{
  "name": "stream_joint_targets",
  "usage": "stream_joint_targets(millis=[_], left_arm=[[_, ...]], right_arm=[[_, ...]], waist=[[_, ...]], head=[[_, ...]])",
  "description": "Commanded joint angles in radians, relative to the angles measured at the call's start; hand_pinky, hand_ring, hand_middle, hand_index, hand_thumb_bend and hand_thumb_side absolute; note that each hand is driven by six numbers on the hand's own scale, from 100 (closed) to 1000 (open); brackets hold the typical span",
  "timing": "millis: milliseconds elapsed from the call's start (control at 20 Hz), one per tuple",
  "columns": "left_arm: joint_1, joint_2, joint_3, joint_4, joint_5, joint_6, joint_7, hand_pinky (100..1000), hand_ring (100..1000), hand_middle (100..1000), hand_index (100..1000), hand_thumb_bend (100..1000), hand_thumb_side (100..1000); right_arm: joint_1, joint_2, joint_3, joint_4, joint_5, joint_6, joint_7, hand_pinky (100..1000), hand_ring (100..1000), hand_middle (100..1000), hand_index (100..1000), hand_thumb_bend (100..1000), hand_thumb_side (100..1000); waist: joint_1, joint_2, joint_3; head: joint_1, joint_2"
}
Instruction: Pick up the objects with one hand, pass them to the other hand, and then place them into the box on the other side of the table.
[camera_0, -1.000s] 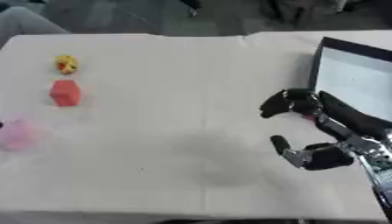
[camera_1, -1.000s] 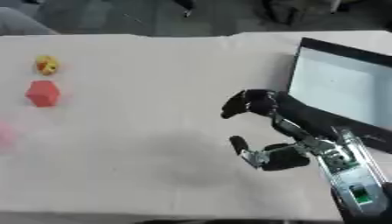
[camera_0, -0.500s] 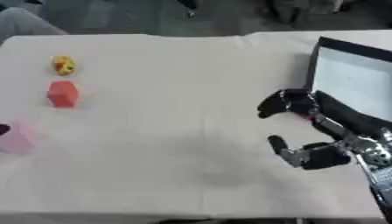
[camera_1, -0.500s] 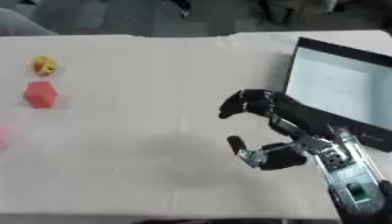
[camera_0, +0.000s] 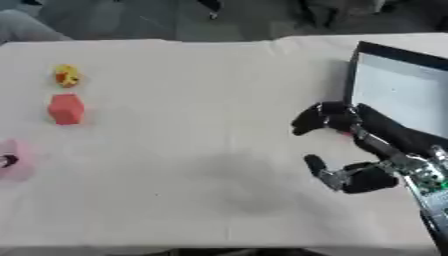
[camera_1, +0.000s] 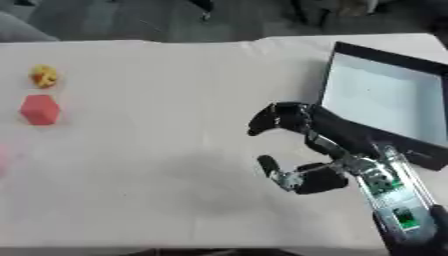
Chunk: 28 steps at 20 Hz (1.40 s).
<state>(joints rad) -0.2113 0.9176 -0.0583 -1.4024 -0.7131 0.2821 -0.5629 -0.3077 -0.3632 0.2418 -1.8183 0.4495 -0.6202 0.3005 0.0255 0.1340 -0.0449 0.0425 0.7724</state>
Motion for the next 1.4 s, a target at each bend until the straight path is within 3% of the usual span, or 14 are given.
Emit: stream_joint_targets(millis=[50,550,800,1100,1400], left_arm=[[-0.017,0.017,-0.002,0.004,-0.025,0.001,-0.01,989,766,755,889,517,493],[-0.02,-0.014,-0.012,0.038,-0.097,0.029,0.018,983,753,740,869,504,429],[-0.022,-0.024,-0.021,0.048,-0.103,0.024,0.02,957,706,682,812,467,394],[-0.018,-0.016,-0.017,0.028,-0.098,0.01,0.021,882,631,593,728,397,258],[-0.001,0.018,-0.002,-0.078,-0.064,-0.001,0.05,852,594,545,686,355,162]], right_arm=[[-0.009,-0.003,-0.004,-0.009,-0.006,-0.001,0.002,702,674,694,749,100,365],[-0.007,0.0,-0.004,-0.007,-0.009,-0.003,0.005,701,674,694,748,100,366],[-0.008,0.002,-0.004,-0.007,-0.01,-0.003,0.006,702,674,694,749,100,364],[-0.007,0.001,-0.005,-0.006,-0.01,-0.004,0.006,702,674,694,749,100,364],[-0.009,-0.002,-0.006,-0.005,-0.009,-0.004,0.005,703,674,694,749,100,363]], waist=[[0.0,-0.015,-0.002],[-0.004,-0.013,-0.004],[-0.007,-0.013,-0.003],[-0.008,-0.014,0.001],[-0.007,-0.017,0.006]], head=[[-0.002,-0.002],[-0.001,-0.002],[0.001,-0.002],[0.007,-0.002],[0.005,-0.002]])
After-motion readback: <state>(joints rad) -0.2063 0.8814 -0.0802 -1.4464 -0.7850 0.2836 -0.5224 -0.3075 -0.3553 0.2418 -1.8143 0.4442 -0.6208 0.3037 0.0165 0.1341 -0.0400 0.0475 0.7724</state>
